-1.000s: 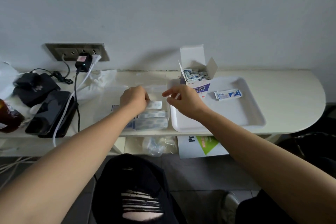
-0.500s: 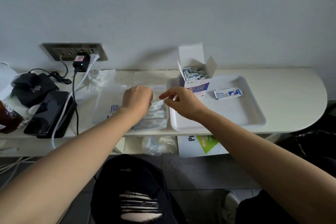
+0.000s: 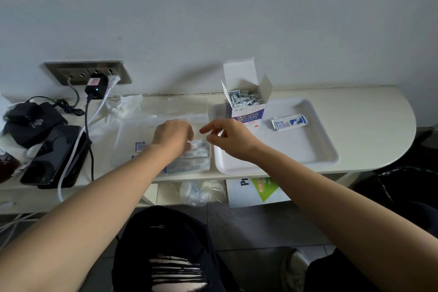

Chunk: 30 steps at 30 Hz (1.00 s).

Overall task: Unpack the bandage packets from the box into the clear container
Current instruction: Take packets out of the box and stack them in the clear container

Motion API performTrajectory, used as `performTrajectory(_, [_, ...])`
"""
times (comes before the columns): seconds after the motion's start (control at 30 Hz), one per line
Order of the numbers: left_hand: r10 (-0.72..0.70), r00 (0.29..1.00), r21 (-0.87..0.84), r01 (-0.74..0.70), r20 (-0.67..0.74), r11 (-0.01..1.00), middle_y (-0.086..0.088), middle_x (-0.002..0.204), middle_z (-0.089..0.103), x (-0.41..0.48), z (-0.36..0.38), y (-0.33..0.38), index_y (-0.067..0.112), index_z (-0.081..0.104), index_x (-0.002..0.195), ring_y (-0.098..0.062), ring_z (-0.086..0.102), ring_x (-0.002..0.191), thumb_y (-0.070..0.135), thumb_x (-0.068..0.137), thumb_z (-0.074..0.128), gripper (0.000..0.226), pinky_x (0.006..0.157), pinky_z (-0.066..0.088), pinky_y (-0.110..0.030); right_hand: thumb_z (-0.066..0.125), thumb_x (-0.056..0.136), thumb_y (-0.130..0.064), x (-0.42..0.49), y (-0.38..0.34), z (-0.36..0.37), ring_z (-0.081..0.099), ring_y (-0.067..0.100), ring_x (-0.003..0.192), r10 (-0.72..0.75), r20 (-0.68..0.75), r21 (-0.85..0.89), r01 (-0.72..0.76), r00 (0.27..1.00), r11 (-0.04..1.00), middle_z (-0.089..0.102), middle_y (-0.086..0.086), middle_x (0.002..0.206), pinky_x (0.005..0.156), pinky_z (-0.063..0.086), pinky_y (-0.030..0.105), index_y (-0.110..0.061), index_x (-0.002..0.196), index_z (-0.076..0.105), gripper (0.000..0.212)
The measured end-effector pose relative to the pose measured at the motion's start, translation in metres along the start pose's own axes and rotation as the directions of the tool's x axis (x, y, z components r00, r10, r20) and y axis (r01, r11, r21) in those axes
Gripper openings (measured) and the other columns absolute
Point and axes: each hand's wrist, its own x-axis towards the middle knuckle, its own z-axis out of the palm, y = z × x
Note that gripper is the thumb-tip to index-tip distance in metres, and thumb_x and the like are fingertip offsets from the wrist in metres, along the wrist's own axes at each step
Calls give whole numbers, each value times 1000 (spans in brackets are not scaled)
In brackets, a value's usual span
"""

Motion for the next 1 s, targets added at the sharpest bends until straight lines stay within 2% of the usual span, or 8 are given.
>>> performTrajectory(0.1, [51,998,21,-50,-41,999,3,106,65,1,-2,-3,30,66,107,-20,59,102,34,86,68,21,81,44,-30,60,89,-17,1,2,0,50,-4,59,3,6,14,-3,1000,1000,58,-12,79,60,38,10,-23,106,70,21])
performTrajectory(0.2, [76,993,-1,-77,-92,997,3,94,67,1,-7,-4,30,70,92,-19,59,90,32,84,69,9,69,42,-28,60,88,-17,2,2,0,50,-6,59,2,8,17,-2,1000,1000,60,-10,80,59,37,8,-24,105,70,21])
performTrajectory(0.3, [44,999,-24,-44,-2,999,6,91,66,0,-7,-4,29,72,86,-17,58,82,28,82,69,5,67,42,-27,60,88,-17,2,3,0,51,0,61,11,18,26,-11,1000,1000,60,-9,79,63,41,14,-25,105,70,21])
performTrajectory(0.43, [10,1000,-39,-10,20,999,6,96,66,-1,-4,-5,30,72,92,-17,57,82,31,85,67,8,69,44,-26,59,90,-19,0,3,0,54,4,67,14,32,22,-14,999,1000,63,-5,85,70,49,23,-26,107,68,21])
performTrajectory(0.6, [22,1000,-73,-23,-20,997,4,96,69,-7,-8,-10,29,72,96,-19,62,87,32,89,63,12,75,51,-30,59,90,-20,-1,3,0,54,2,65,11,41,27,-13,999,1000,62,-6,84,70,46,22,-26,108,68,21])
performTrajectory(0.7, [31,995,-113,-42,-99,993,4,90,69,-13,-13,-12,26,72,95,-19,62,82,34,90,60,15,68,47,-28,59,90,-19,-2,1,-1,55,5,63,11,43,31,-12,999,999,63,-5,84,68,49,25,-26,108,68,21])
performTrajectory(0.83, [-2,947,-293,-97,-320,951,7,59,59,-20,-28,3,22,72,84,-20,58,60,33,90,58,19,62,51,-29,57,90,-11,-10,1,-13,52,6,56,-16,-20,113,18,1000,993,65,0,79,58,47,18,-21,99,69,18])
performTrajectory(1.0, [54,822,-367,-311,-567,876,10,60,57,-25,-48,67,22,63,78,-20,57,58,28,85,57,11,56,43,-28,54,88,-7,-23,31,-52,50,2,50,67,-184,68,-55,981,996,67,-1,73,52,40,13,-21,82,68,21])
